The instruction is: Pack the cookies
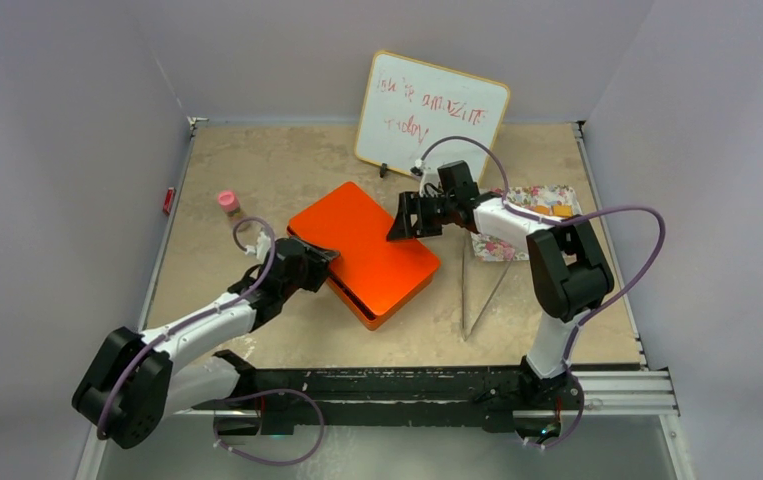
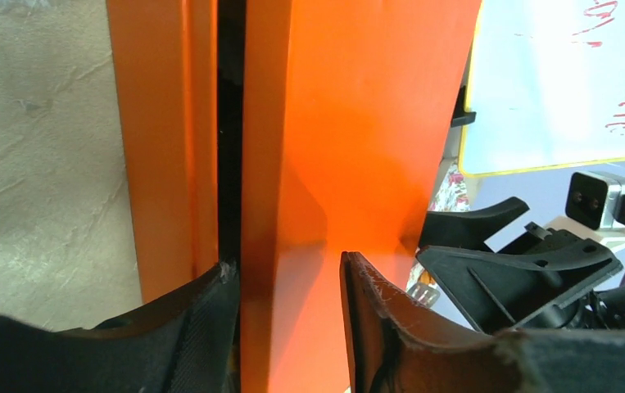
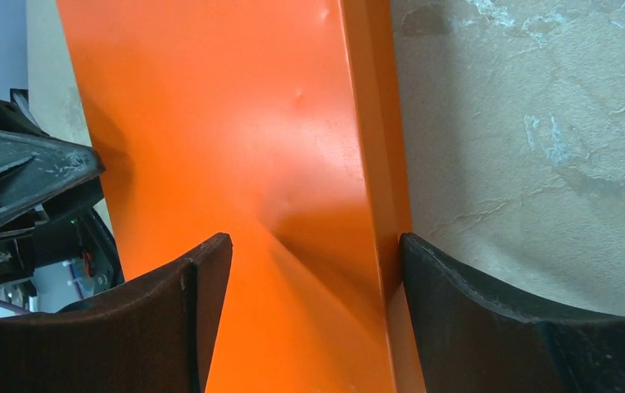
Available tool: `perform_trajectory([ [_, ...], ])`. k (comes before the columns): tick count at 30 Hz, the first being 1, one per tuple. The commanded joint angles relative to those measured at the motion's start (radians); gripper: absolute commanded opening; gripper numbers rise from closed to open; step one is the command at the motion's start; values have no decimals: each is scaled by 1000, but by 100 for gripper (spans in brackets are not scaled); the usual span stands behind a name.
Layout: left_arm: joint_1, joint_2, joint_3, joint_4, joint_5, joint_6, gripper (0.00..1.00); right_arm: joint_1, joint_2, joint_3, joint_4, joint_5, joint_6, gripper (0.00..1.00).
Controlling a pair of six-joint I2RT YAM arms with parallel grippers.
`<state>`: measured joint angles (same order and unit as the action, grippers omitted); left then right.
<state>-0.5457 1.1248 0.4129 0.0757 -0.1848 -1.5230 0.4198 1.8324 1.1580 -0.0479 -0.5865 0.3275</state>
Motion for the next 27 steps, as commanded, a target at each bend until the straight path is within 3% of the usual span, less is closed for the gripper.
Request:
perform_trajectory([
  [1, -4, -50, 20, -61, -22, 31, 48, 12, -9, 40, -20, -26, -31, 77],
  [14, -5, -157, 63, -376, -98, 9, 67, 35, -32, 65, -80, 40, -83, 77],
  [27, -4, -28, 75, -156, -4, 79, 67, 103, -22, 136, -144, 122, -128, 79],
])
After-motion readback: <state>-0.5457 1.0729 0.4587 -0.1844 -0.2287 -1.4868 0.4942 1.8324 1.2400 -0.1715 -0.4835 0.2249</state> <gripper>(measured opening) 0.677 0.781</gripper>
